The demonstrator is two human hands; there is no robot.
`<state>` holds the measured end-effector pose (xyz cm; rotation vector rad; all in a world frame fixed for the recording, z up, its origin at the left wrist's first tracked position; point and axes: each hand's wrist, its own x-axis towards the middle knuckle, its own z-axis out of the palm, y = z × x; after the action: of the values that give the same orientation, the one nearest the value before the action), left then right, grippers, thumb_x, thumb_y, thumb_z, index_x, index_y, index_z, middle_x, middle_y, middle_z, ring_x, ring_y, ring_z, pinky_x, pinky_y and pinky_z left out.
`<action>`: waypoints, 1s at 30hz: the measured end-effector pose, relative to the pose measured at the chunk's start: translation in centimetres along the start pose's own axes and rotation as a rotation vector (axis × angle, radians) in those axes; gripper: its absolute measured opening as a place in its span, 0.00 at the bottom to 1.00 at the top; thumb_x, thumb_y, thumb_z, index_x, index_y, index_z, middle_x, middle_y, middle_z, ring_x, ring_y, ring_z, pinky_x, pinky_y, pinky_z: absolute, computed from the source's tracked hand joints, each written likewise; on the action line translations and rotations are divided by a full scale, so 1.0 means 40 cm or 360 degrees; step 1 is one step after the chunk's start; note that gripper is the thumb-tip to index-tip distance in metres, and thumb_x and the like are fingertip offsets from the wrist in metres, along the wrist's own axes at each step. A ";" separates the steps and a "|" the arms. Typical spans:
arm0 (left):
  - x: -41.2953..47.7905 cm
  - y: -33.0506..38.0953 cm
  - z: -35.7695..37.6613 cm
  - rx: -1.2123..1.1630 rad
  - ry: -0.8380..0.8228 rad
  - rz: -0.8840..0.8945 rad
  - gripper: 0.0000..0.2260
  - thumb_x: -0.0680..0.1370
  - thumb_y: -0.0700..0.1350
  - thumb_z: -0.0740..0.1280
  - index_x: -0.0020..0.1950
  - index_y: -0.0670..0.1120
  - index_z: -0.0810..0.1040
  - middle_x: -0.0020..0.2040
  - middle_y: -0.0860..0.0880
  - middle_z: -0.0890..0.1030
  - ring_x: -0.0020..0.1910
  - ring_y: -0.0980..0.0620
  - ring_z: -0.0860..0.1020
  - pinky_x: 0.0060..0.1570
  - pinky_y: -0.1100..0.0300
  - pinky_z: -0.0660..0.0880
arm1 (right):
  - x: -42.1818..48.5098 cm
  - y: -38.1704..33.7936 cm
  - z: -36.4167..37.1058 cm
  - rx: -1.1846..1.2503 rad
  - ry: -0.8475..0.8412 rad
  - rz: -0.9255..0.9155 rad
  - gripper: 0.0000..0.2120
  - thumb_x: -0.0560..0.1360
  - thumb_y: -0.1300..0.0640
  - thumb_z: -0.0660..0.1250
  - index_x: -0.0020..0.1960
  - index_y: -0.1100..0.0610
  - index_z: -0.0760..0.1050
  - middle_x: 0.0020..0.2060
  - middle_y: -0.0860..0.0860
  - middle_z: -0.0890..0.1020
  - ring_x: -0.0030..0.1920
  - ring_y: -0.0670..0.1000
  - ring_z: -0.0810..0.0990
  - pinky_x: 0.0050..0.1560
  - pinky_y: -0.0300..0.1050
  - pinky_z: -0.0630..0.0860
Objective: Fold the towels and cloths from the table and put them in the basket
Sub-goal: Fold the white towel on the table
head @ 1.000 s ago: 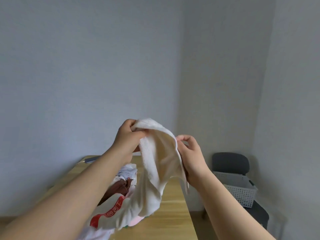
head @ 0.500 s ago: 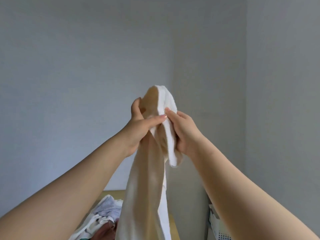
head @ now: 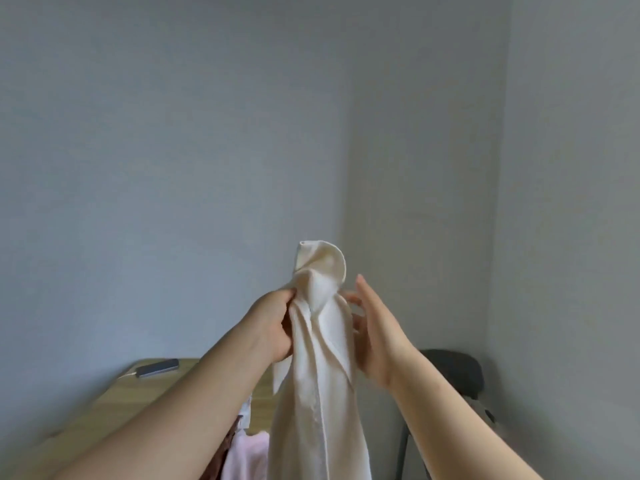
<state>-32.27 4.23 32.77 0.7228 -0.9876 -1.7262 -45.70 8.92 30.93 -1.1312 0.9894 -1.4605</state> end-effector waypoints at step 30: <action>-0.010 -0.587 -0.493 0.2244 0.0379 -0.0252 0.09 0.76 0.43 0.60 0.55 0.52 0.72 0.61 0.46 0.75 0.55 0.49 0.75 0.51 0.61 0.73 | -0.201 0.710 -0.106 -0.1153 0.0142 0.0824 0.08 0.74 0.64 0.64 0.52 0.55 0.73 0.48 0.51 0.78 0.40 0.45 0.75 0.39 0.37 0.71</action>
<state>-26.59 3.37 2.65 1.8408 -1.9609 -0.7822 -43.04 12.23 1.40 -1.1737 1.8019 -0.7425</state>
